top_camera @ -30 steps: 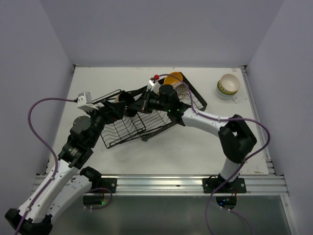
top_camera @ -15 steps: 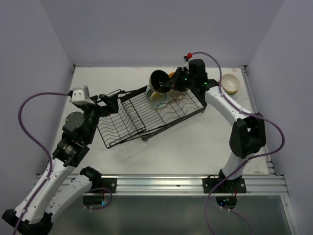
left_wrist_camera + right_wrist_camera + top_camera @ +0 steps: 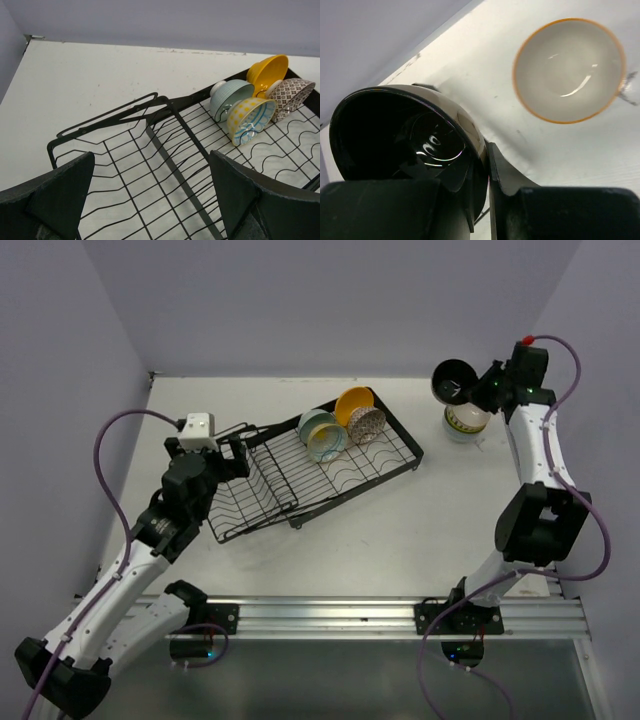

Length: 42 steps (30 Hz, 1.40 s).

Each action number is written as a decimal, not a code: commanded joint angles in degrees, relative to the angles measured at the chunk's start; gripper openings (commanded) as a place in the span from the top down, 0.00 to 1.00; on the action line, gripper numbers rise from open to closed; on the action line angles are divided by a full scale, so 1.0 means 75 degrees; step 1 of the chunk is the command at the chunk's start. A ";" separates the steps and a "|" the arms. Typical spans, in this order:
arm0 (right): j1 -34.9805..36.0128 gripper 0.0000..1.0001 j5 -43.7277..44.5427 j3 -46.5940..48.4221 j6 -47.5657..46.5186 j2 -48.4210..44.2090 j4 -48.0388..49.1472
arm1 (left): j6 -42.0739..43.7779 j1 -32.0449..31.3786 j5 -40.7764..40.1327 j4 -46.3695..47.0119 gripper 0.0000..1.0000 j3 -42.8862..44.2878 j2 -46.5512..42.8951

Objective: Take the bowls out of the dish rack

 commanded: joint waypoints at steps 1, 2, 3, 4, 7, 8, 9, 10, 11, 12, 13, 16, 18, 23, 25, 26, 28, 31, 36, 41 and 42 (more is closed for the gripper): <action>-0.0236 1.00 0.0298 0.0116 -0.0009 0.0049 0.0180 | 0.0179 0.0038 -0.0400 -0.0153 0.00 0.0232 0.0185; -0.0364 1.00 0.0417 0.0140 -0.0032 0.0131 0.0191 | 0.0179 0.0038 -0.0447 -0.0176 0.00 0.0244 0.0209; -0.0446 1.00 0.0442 0.0163 -0.0021 0.0213 0.0215 | 0.0167 0.0038 -0.0447 -0.0188 0.00 0.0267 0.0244; -0.0528 1.00 0.0430 0.0256 0.0002 0.0295 0.0203 | 0.0179 0.0038 -0.0447 -0.0223 0.00 0.0279 0.0279; -0.0822 1.00 0.0441 0.0432 0.0049 0.0634 0.0157 | 0.0167 0.0049 -0.0424 -0.0259 0.00 0.0291 0.0361; -0.0938 1.00 0.0465 0.0491 0.0038 0.0740 0.0133 | 0.0167 0.0049 -0.0401 -0.0270 0.00 0.0291 0.0361; -0.0974 1.00 0.0488 0.0549 -0.0032 0.0915 0.0063 | 0.0167 0.0061 -0.0342 -0.0259 0.00 0.0291 0.0373; -0.1009 1.00 0.0535 0.0678 -0.0102 0.1021 0.0016 | 0.0167 0.0061 -0.0319 -0.0259 0.00 0.0291 0.0408; -0.1045 1.00 0.0594 0.0760 -0.0173 0.1115 -0.0077 | 0.0167 0.0061 -0.0307 -0.0259 0.00 0.0291 0.0431; -0.1068 1.00 0.0733 0.0807 -0.0266 0.1197 -0.0182 | 0.0155 0.0073 -0.0284 -0.0259 0.00 0.0291 0.0432; -0.1092 1.00 0.0735 0.0808 -0.0279 0.1302 -0.0195 | 0.0144 0.0084 -0.0260 -0.0235 0.00 0.0291 0.0455; -0.1174 1.00 0.0782 0.0866 -0.0337 0.1443 -0.0172 | 0.0144 0.0143 -0.0166 -0.0212 0.00 0.0291 0.0467; -0.1220 1.00 0.0782 0.0866 -0.0326 0.1479 -0.0114 | 0.0144 0.0166 -0.0096 -0.0212 0.00 0.0280 0.0478; -0.1256 1.00 0.0793 0.1042 -0.0326 0.1736 -0.0125 | 0.0144 0.0225 -0.0003 -0.0224 0.00 0.0303 0.0549; -0.1268 1.00 0.0805 0.1112 -0.0326 0.1842 -0.0113 | 0.0132 0.0248 0.0033 -0.0224 0.00 0.0303 0.0561; -0.1279 1.00 0.0805 0.1136 -0.0326 0.1935 -0.0078 | 0.0144 0.0260 0.0045 -0.0224 0.00 0.0303 0.0561; -0.1268 1.00 0.0735 0.1206 -0.0302 0.2041 -0.0020 | 0.0144 0.0260 0.0045 -0.0224 0.00 0.0303 0.0561; -0.1268 1.00 0.0700 0.1346 -0.0267 0.2252 0.0016 | 0.0144 0.0272 0.0092 -0.0223 0.00 0.0303 0.0607; -0.1279 1.00 0.0571 0.1569 -0.0349 0.2475 0.0086 | 0.0144 0.0307 0.0127 -0.0224 0.00 0.0303 0.0643; -0.1268 0.48 0.0465 0.1827 -0.0443 0.2663 -0.0066 | 0.0120 0.0330 0.0291 -0.0224 0.00 0.0314 0.0701; -0.1279 0.45 0.0454 0.1827 -0.0443 0.2663 -0.0066 | 0.0132 0.0330 0.0303 -0.0235 0.00 0.0315 0.0713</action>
